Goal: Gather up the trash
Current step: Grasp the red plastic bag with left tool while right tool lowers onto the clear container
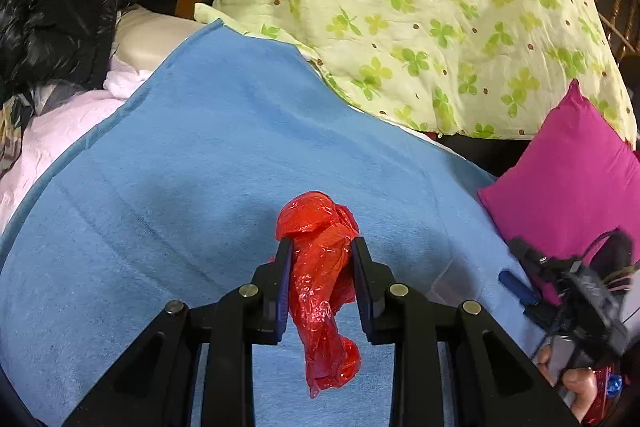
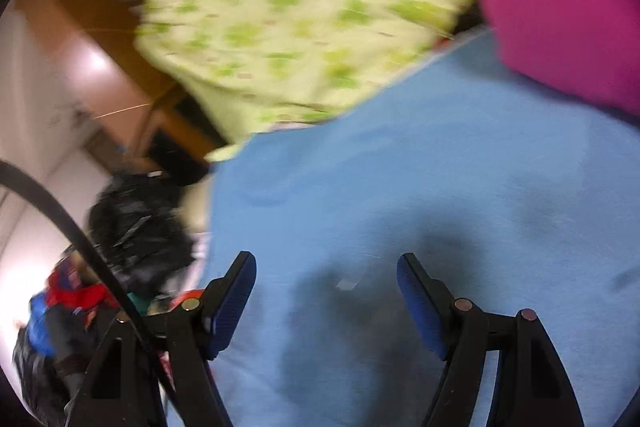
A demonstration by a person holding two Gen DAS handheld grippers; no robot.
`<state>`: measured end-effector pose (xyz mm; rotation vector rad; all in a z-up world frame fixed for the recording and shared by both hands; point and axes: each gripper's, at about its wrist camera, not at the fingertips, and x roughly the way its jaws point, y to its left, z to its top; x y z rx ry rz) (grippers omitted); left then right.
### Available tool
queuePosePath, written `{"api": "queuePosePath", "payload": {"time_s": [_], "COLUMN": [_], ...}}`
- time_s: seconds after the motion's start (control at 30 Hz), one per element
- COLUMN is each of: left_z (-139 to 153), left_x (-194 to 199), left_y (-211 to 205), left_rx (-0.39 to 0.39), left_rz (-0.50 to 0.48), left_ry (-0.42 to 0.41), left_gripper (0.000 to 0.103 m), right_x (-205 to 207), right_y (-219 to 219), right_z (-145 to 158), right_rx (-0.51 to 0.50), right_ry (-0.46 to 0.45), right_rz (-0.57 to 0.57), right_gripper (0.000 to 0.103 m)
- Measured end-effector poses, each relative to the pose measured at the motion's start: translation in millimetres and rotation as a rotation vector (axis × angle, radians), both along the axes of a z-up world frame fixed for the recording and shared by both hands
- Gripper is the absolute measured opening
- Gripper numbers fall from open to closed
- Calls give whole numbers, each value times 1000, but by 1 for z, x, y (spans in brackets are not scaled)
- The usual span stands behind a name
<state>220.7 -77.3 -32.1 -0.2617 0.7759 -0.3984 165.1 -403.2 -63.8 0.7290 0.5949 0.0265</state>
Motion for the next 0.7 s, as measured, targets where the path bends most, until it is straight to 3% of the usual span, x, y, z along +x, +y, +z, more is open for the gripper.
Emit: {"api": "queuePosePath", "payload": {"time_s": [0.2, 0.4, 0.7], "left_z": [2, 6, 7], "left_x": [-3, -8, -8], "left_y": [1, 0, 15], "left_rx": [1, 8, 3], "left_rz": [1, 4, 45], "left_ry": [-6, -26, -26], "left_gripper": [29, 30, 30], "right_x": [8, 18, 46], "right_y": [-14, 15, 78], "right_z": [-17, -9, -17], "right_rx": [96, 7, -257], "right_ry": [114, 203, 282], "right_rz": [-77, -84, -59], "right_gripper": [77, 77, 77]}}
